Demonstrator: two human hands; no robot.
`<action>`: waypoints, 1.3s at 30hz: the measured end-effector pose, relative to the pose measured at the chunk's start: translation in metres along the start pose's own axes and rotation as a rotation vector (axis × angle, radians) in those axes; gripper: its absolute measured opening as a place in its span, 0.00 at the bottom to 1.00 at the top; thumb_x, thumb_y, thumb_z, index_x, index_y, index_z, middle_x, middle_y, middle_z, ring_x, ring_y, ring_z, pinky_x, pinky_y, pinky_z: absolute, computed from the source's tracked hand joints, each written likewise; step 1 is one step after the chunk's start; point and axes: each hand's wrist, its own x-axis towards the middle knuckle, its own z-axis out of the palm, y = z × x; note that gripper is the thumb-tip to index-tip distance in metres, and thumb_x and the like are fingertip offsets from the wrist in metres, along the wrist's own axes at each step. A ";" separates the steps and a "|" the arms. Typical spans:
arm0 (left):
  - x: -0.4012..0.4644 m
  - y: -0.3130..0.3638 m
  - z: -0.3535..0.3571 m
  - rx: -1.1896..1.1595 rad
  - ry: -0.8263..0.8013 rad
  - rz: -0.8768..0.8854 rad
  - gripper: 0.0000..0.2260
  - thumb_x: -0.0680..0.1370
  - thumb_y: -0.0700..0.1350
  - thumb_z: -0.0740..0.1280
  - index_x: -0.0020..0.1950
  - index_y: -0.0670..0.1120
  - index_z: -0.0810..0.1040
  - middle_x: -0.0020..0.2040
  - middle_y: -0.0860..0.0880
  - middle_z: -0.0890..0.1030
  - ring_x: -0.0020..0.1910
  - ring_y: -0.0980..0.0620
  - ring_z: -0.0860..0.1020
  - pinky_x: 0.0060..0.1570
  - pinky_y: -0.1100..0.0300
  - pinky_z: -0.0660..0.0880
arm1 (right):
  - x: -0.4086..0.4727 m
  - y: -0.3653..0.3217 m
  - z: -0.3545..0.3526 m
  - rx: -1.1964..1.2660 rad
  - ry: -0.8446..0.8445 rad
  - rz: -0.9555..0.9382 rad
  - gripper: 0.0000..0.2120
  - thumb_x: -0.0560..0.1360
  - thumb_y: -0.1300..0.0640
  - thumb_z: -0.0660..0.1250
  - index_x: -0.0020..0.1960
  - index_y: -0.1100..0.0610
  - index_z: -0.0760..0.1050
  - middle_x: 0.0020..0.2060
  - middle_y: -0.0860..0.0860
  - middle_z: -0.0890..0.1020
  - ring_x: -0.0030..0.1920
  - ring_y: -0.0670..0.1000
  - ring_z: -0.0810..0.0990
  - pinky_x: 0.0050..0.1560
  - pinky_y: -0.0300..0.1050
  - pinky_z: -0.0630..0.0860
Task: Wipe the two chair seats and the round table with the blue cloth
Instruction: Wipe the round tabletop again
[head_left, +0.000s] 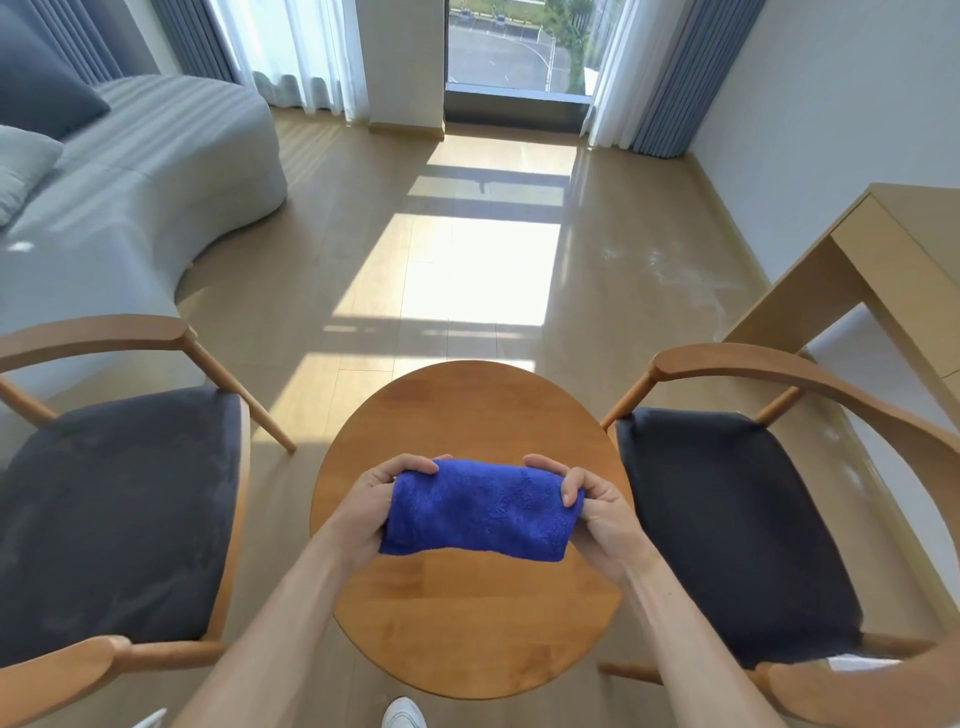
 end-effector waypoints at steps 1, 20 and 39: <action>0.001 -0.003 -0.001 0.017 0.018 -0.018 0.18 0.79 0.31 0.59 0.49 0.49 0.84 0.51 0.45 0.83 0.42 0.45 0.79 0.41 0.53 0.75 | -0.001 0.000 0.000 0.014 -0.003 0.002 0.27 0.73 0.80 0.51 0.27 0.56 0.73 0.60 0.57 0.80 0.59 0.59 0.80 0.45 0.47 0.78; -0.006 -0.049 -0.024 0.170 0.225 -0.235 0.21 0.62 0.37 0.73 0.54 0.45 0.78 0.52 0.44 0.83 0.51 0.43 0.82 0.43 0.53 0.79 | 0.009 0.054 -0.006 -0.176 0.159 0.392 0.24 0.66 0.74 0.69 0.62 0.67 0.72 0.47 0.61 0.83 0.40 0.57 0.84 0.36 0.47 0.79; 0.075 -0.185 -0.071 0.317 0.362 -0.190 0.29 0.73 0.26 0.64 0.71 0.45 0.68 0.60 0.48 0.78 0.57 0.51 0.76 0.45 0.67 0.74 | 0.067 0.185 -0.045 -0.464 0.470 0.411 0.32 0.71 0.74 0.65 0.73 0.60 0.64 0.64 0.56 0.74 0.63 0.54 0.74 0.57 0.40 0.74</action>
